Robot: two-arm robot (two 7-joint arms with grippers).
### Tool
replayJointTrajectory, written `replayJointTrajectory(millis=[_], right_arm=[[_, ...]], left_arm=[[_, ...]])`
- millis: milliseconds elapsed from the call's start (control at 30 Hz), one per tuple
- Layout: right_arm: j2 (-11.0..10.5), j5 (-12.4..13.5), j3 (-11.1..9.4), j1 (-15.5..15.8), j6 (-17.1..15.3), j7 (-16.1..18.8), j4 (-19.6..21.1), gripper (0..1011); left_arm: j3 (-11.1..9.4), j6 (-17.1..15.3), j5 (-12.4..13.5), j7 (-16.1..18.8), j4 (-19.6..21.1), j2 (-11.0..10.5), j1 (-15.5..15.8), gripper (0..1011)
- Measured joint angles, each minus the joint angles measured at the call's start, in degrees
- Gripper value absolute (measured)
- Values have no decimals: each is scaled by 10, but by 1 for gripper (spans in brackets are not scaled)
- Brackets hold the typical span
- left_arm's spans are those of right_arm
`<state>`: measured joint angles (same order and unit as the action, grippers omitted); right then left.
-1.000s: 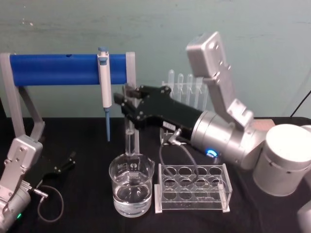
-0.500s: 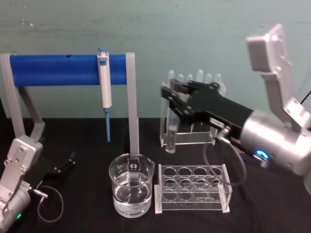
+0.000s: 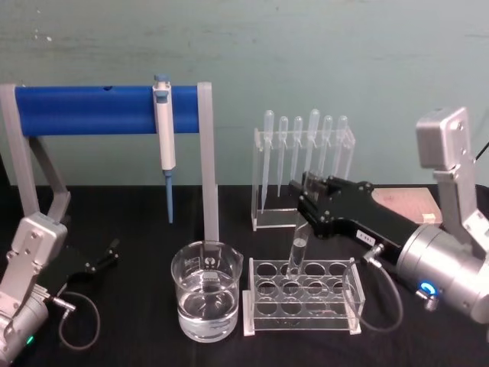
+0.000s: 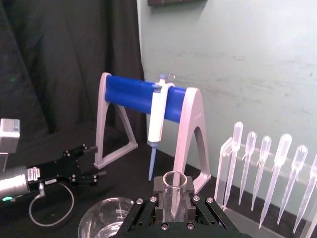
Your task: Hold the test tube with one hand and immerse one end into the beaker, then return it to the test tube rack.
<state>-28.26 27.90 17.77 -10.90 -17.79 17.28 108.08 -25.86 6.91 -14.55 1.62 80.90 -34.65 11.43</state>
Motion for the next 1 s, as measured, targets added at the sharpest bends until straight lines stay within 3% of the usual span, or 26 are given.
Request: replayJointTrajectory(millis=[333, 1000], right_arm=[[9, -15, 19, -9, 11, -8, -28, 225], [20, -44, 29, -7, 24, -9, -52, 225]], left_arm=[[0, 0, 0, 0, 0, 0, 0, 1000], [0, 0, 0, 0, 0, 0, 0, 1000]])
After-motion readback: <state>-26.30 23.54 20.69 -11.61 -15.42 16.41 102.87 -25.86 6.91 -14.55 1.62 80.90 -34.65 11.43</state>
